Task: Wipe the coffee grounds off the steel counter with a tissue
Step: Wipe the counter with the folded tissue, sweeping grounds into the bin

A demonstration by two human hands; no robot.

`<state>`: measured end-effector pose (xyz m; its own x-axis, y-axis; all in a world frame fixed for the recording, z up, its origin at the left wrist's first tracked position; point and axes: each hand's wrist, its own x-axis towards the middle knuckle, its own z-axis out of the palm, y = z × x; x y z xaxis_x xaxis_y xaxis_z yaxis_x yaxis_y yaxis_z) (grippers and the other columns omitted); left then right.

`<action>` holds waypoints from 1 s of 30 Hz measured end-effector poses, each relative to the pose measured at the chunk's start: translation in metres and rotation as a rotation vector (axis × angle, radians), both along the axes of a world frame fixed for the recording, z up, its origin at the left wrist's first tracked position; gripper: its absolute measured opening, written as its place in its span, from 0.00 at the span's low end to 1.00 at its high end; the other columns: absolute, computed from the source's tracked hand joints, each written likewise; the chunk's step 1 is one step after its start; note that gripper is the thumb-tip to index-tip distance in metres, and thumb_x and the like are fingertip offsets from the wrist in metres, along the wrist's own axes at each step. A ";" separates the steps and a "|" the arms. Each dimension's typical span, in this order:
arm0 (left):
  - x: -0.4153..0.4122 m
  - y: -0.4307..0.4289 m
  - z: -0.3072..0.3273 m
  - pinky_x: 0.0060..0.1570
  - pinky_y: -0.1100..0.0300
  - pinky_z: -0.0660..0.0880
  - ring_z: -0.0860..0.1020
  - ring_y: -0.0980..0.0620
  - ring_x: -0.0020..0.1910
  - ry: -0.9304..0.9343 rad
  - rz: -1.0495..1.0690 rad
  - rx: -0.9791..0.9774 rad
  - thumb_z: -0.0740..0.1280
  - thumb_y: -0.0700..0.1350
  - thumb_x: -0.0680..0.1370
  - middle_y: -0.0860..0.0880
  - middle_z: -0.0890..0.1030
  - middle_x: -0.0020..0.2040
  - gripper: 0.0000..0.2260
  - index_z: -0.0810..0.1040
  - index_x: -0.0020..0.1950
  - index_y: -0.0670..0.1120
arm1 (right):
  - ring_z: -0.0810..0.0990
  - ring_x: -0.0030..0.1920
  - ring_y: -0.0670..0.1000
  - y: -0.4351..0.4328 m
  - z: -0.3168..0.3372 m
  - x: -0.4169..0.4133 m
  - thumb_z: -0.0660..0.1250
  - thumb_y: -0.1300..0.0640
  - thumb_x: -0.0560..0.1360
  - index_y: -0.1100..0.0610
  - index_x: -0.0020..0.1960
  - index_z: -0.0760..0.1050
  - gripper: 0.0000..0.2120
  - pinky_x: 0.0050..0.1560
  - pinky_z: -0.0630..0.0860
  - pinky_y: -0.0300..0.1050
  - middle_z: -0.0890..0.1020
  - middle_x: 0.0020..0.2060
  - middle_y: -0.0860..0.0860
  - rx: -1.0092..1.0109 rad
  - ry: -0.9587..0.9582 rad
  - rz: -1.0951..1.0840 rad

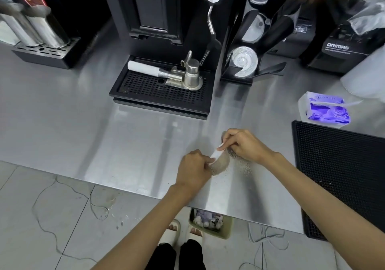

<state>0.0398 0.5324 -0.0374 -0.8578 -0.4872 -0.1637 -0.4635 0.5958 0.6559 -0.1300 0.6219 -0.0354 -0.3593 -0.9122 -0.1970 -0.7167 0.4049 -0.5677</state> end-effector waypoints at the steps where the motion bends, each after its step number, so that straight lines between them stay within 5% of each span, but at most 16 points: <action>1: 0.000 -0.002 0.002 0.48 0.56 0.74 0.77 0.42 0.46 -0.003 0.009 0.008 0.63 0.39 0.75 0.41 0.78 0.46 0.13 0.80 0.57 0.48 | 0.79 0.44 0.49 0.001 0.001 0.000 0.61 0.75 0.68 0.54 0.46 0.84 0.21 0.49 0.78 0.47 0.78 0.42 0.47 -0.004 -0.012 -0.007; 8: 0.043 -0.040 0.014 0.50 0.58 0.72 0.78 0.42 0.47 -0.001 0.176 -0.073 0.63 0.35 0.74 0.41 0.79 0.46 0.14 0.81 0.56 0.47 | 0.74 0.38 0.39 -0.056 0.008 0.034 0.58 0.74 0.68 0.56 0.47 0.84 0.21 0.44 0.71 0.32 0.78 0.43 0.50 -0.058 -0.043 0.117; 13: 0.085 -0.058 0.011 0.42 0.60 0.71 0.78 0.43 0.41 -0.042 0.401 -0.078 0.63 0.34 0.73 0.48 0.73 0.35 0.14 0.83 0.52 0.47 | 0.77 0.45 0.48 -0.099 0.008 0.074 0.62 0.71 0.71 0.56 0.49 0.84 0.17 0.48 0.70 0.35 0.80 0.45 0.52 -0.092 -0.033 0.283; 16: 0.105 -0.048 0.008 0.33 0.75 0.67 0.75 0.58 0.30 0.005 0.460 -0.058 0.65 0.33 0.72 0.59 0.69 0.29 0.13 0.84 0.49 0.46 | 0.79 0.46 0.50 -0.106 0.003 0.089 0.63 0.69 0.72 0.58 0.48 0.84 0.14 0.47 0.66 0.31 0.81 0.45 0.53 -0.100 -0.016 0.381; 18: 0.110 -0.037 0.005 0.33 0.81 0.67 0.75 0.66 0.31 0.052 0.480 -0.035 0.65 0.31 0.71 0.61 0.70 0.26 0.13 0.84 0.48 0.45 | 0.79 0.44 0.51 -0.107 0.001 0.092 0.64 0.69 0.71 0.58 0.48 0.84 0.13 0.48 0.69 0.34 0.80 0.44 0.53 -0.101 -0.028 0.415; 21: 0.105 -0.019 -0.001 0.34 0.81 0.66 0.71 0.59 0.24 0.073 0.517 -0.022 0.66 0.32 0.71 0.60 0.68 0.27 0.12 0.84 0.49 0.44 | 0.78 0.43 0.50 -0.102 -0.001 0.087 0.64 0.69 0.70 0.57 0.48 0.84 0.14 0.46 0.68 0.33 0.80 0.43 0.52 -0.098 -0.016 0.456; 26: 0.086 0.005 -0.002 0.40 0.67 0.71 0.75 0.51 0.31 0.039 0.484 0.023 0.64 0.35 0.73 0.44 0.79 0.34 0.13 0.83 0.52 0.46 | 0.73 0.41 0.42 -0.076 -0.007 0.065 0.63 0.71 0.70 0.57 0.46 0.84 0.16 0.46 0.64 0.22 0.79 0.42 0.50 -0.102 -0.003 0.463; 30: 0.063 0.023 -0.003 0.39 0.65 0.70 0.80 0.43 0.38 0.049 0.412 0.024 0.62 0.35 0.74 0.40 0.81 0.41 0.14 0.81 0.56 0.46 | 0.73 0.38 0.35 -0.053 -0.007 0.044 0.63 0.72 0.68 0.59 0.42 0.84 0.14 0.46 0.72 0.32 0.79 0.41 0.50 -0.083 0.004 0.433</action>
<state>0.1023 0.5556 -0.0408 -0.5990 -0.7879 -0.1425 -0.6276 0.3515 0.6946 -0.0864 0.5693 -0.0427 0.0586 -0.9915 -0.1161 -0.8126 0.0201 -0.5824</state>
